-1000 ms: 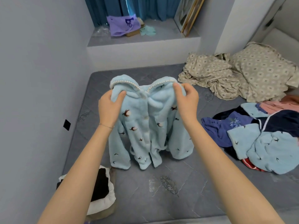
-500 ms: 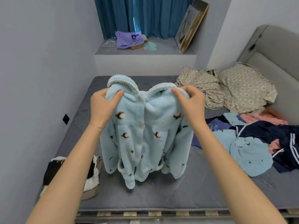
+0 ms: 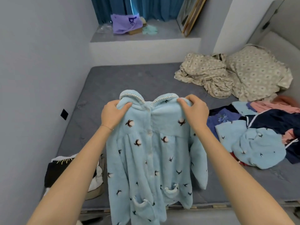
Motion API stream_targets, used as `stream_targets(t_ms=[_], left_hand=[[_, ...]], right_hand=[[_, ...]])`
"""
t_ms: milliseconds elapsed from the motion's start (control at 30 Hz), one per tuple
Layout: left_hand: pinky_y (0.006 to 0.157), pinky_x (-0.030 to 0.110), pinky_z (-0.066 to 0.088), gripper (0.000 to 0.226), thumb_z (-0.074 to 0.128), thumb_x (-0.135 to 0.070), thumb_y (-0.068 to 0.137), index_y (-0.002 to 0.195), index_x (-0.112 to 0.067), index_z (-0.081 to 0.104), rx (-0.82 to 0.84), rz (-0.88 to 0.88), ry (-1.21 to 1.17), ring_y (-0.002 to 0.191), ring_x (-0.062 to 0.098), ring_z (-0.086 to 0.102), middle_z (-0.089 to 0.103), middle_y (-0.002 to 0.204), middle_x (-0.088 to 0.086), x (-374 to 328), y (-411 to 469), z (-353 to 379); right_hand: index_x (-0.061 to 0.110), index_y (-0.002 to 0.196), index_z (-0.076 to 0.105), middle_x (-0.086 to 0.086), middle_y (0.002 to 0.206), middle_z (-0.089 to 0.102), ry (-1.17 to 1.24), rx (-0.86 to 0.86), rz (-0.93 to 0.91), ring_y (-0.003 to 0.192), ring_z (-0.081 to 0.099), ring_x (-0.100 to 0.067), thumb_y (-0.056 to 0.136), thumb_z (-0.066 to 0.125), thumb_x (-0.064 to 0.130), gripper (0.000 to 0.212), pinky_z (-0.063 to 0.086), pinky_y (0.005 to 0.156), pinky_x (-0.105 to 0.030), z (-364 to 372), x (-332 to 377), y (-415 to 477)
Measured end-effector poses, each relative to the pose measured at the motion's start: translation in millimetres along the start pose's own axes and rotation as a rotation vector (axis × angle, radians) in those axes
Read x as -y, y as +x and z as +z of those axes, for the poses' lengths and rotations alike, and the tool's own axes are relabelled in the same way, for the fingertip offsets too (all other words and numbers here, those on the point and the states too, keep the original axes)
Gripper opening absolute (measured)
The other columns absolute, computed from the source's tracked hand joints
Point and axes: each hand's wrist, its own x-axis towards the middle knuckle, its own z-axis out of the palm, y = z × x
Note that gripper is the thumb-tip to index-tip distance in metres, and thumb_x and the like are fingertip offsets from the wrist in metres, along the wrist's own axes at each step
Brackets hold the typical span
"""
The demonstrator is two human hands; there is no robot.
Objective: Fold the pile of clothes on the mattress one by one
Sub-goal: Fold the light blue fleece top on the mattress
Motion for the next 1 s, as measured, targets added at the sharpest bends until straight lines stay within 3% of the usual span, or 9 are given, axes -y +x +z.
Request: stream_targets(t_ms=[300, 400, 467, 533, 567, 700, 800, 933, 1000], left_hand=[[0.050, 0.029, 0.018, 0.053, 0.065, -0.037, 0.090, 0.057, -0.020, 0.027, 0.270, -0.155, 0.000, 0.050, 0.012, 0.025, 0.028, 0.051, -0.005, 133, 86, 97], [0.050, 0.027, 0.023, 0.046, 0.063, -0.032, 0.092, 0.057, -0.019, 0.035, 0.298, -0.214, 0.041, 0.050, 0.013, 0.032, 0.035, 0.053, -0.004, 171, 114, 119], [0.065, 0.030, 0.042, 0.020, 0.062, -0.034, 0.092, 0.080, -0.018, 0.061, 0.295, -0.245, 0.050, 0.073, 0.020, 0.057, 0.062, 0.078, 0.002, 189, 127, 131], [0.093, 0.032, 0.041, 0.034, 0.061, -0.036, 0.093, 0.121, -0.016, 0.062, 0.318, -0.226, 0.089, 0.114, 0.023, 0.055, 0.061, 0.124, 0.005, 199, 137, 143], [0.100, 0.033, 0.037, 0.041, 0.060, -0.036, 0.094, 0.130, -0.016, 0.057, 0.340, -0.206, 0.105, 0.123, 0.022, 0.050, 0.056, 0.134, 0.005, 200, 140, 147], [0.105, 0.043, 0.035, 0.055, 0.053, -0.046, 0.092, 0.132, -0.008, 0.056, 0.409, 0.025, 0.210, 0.127, 0.031, 0.049, 0.058, 0.133, 0.011, 205, 146, 164], [0.111, 0.054, 0.025, 0.062, 0.050, -0.053, 0.091, 0.139, -0.015, 0.051, 0.438, 0.078, 0.337, 0.137, 0.032, 0.038, 0.051, 0.141, 0.008, 217, 149, 185], [0.115, 0.052, 0.008, 0.058, 0.052, -0.047, 0.095, 0.146, -0.023, 0.040, 0.495, 0.121, 0.489, 0.146, 0.028, 0.018, 0.032, 0.155, 0.005, 224, 145, 218], [0.116, 0.052, 0.003, 0.060, 0.049, -0.051, 0.095, 0.148, -0.025, 0.035, 0.550, 0.120, 0.518, 0.148, 0.026, 0.012, 0.026, 0.158, 0.003, 231, 141, 236]], right_hand=[[0.004, 0.078, 0.059, -0.007, 0.073, 0.059, -0.030, 0.104, 0.321, 0.070, 0.051, -0.019, 0.092, 0.062, 0.032, 0.031, 0.030, 0.058, -0.031, 142, -91, 38], [0.003, 0.081, 0.063, -0.011, 0.078, 0.062, -0.032, 0.149, 0.368, 0.073, 0.052, -0.019, 0.092, 0.062, 0.025, 0.025, 0.037, 0.063, -0.030, 186, -111, 50], [0.013, 0.095, 0.070, -0.006, 0.095, 0.068, -0.136, 0.165, 0.320, 0.091, 0.057, -0.023, 0.092, 0.062, 0.027, 0.016, 0.044, 0.079, -0.032, 210, -125, 55], [0.018, 0.113, 0.069, -0.004, 0.114, 0.067, -0.258, 0.179, 0.281, 0.108, 0.055, -0.027, 0.092, 0.063, 0.035, 0.028, 0.044, 0.090, -0.039, 227, -135, 58], [0.018, 0.118, 0.067, -0.005, 0.119, 0.066, -0.279, 0.183, 0.270, 0.112, 0.055, -0.028, 0.091, 0.064, 0.038, 0.034, 0.044, 0.093, -0.042, 232, -138, 58], [0.015, 0.118, 0.068, -0.006, 0.118, 0.068, -0.310, 0.202, 0.237, 0.113, 0.058, -0.029, 0.088, 0.063, 0.048, 0.044, 0.046, 0.093, -0.042, 248, -153, 59], [0.014, 0.120, 0.066, -0.008, 0.118, 0.067, -0.349, 0.248, 0.190, 0.115, 0.058, -0.032, 0.088, 0.046, 0.061, 0.060, 0.045, 0.097, -0.045, 257, -172, 57], [0.019, 0.138, 0.051, -0.008, 0.142, 0.051, -0.412, 0.316, 0.238, 0.137, 0.038, -0.033, 0.084, 0.036, 0.070, 0.075, 0.029, 0.112, -0.053, 258, -200, 54], [0.022, 0.143, 0.044, -0.009, 0.149, 0.042, -0.435, 0.337, 0.283, 0.143, 0.028, -0.032, 0.086, 0.043, 0.068, 0.073, 0.022, 0.115, -0.053, 251, -217, 52]])
